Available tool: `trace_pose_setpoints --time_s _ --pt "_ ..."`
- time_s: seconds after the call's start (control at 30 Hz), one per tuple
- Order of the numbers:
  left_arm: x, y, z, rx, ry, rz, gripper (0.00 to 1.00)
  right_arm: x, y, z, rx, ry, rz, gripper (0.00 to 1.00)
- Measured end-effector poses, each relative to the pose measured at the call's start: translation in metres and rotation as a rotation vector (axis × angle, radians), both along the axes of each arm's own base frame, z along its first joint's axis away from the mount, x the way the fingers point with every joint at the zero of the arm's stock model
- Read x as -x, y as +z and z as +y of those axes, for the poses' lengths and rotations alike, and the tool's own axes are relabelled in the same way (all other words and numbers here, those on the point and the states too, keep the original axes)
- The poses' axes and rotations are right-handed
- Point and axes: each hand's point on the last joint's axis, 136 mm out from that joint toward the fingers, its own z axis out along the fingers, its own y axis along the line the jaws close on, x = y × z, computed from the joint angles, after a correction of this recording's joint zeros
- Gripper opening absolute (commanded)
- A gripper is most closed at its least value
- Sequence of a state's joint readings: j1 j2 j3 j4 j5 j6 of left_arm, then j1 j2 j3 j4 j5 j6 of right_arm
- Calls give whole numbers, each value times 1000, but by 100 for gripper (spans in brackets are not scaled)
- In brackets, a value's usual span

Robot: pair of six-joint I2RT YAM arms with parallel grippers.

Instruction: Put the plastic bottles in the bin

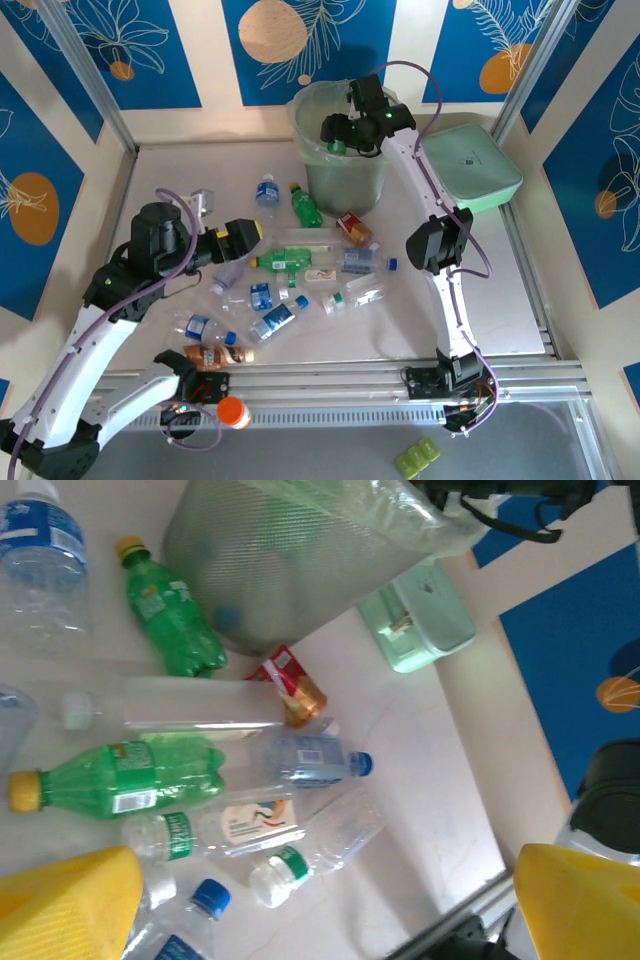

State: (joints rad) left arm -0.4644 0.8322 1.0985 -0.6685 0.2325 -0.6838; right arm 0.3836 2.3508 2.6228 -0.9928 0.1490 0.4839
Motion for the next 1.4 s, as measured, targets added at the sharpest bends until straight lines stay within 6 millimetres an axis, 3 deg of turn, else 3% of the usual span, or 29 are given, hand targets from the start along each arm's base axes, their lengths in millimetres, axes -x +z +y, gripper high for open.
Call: trace_pose_setpoints --time_s 0.27,0.43,0.53,0.63,0.73,0.8,0.87,1.1,1.2,1.3,1.4 --pt "1 -18 15 -110 39 23 100 2 12 4 -31 40 -20 79" --pt "11 -26 30 -159 81 51 99 19 55 6 -52 52 -85 78" --pt "20 -30 41 -175 115 72 99 48 101 7 -63 61 -156 78" --pt "30 -36 52 -197 151 104 99 94 144 11 -88 90 -233 78" --pt "41 -47 65 -221 201 157 99 143 166 16 -125 114 -288 77" --pt "48 -56 74 -229 242 196 99 171 161 21 -154 135 -291 77" --pt "56 -68 83 -234 291 242 99 188 139 18 -166 134 -258 77" --pt "74 -118 103 -241 443 428 99 218 23 -4 -136 48 -55 76" --pt "78 -143 107 -245 504 511 99 237 -11 -16 -147 14 6 74" --pt "80 -158 113 -238 579 560 99 252 -25 -22 -163 -4 15 74" --pt "80 -166 118 -224 649 585 99 264 -24 -15 -145 20 -22 74"
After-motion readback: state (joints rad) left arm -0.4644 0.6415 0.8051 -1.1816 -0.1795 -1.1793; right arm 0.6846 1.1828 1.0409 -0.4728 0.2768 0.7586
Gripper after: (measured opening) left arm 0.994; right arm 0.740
